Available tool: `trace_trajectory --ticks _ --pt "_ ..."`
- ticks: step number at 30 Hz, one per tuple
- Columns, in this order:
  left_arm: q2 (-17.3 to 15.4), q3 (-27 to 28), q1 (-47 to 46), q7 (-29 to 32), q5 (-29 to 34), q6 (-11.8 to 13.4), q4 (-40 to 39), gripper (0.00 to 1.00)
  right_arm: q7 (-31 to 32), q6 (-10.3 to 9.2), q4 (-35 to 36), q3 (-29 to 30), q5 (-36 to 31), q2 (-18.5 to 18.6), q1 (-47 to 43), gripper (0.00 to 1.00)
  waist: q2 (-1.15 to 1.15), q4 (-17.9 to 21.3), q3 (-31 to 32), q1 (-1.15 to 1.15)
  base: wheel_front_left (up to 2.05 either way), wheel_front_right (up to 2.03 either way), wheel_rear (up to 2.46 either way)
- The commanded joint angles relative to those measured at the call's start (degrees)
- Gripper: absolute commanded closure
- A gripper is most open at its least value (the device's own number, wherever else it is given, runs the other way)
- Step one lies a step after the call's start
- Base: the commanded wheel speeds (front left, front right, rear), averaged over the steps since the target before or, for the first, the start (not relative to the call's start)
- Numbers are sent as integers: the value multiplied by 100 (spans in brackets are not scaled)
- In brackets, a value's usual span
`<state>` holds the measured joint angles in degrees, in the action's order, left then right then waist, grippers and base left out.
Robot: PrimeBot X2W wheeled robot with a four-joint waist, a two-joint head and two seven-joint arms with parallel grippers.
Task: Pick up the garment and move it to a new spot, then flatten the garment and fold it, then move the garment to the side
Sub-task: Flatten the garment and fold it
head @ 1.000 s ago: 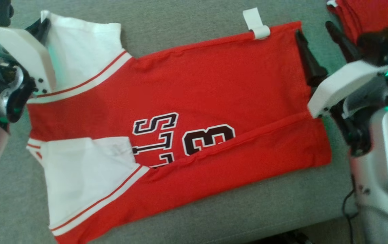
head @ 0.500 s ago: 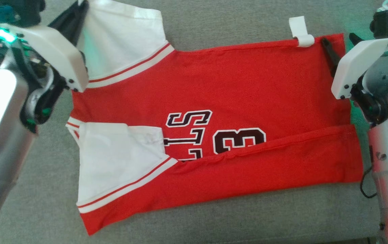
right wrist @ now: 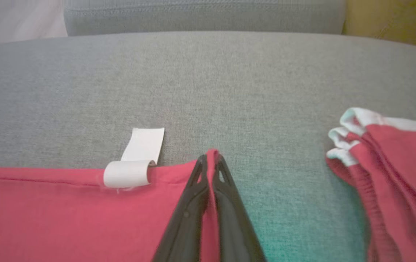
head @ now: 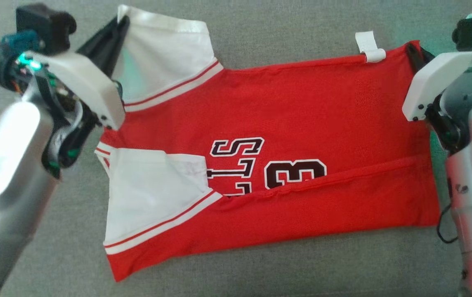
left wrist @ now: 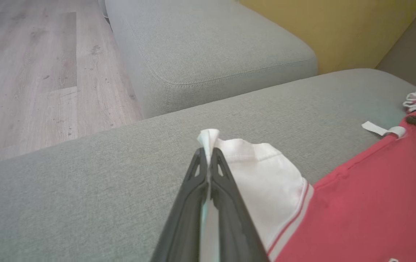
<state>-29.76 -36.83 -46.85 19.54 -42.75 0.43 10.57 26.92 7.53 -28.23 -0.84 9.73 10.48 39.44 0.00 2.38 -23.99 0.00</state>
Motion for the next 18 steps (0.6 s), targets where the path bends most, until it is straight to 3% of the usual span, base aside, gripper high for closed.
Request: trace_trajectory --ticks 1,9,18 --pt "-194 314 -17 -86 -71 -9 -229 100 -119 -4 206 -68 73 74 -24 100 0 -45 117 0 0 0 0" --pt "-319 438 1231 -698 -280 254 -1058 100 -667 -4 555 35 198 254 -958 100 0 -243 676 0 0 0 0" --pt "-252 399 2725 -1419 -399 634 -1658 100 -983 -4 1261 449 207 39 -2160 100 0 -452 1243 0 0 0 0"
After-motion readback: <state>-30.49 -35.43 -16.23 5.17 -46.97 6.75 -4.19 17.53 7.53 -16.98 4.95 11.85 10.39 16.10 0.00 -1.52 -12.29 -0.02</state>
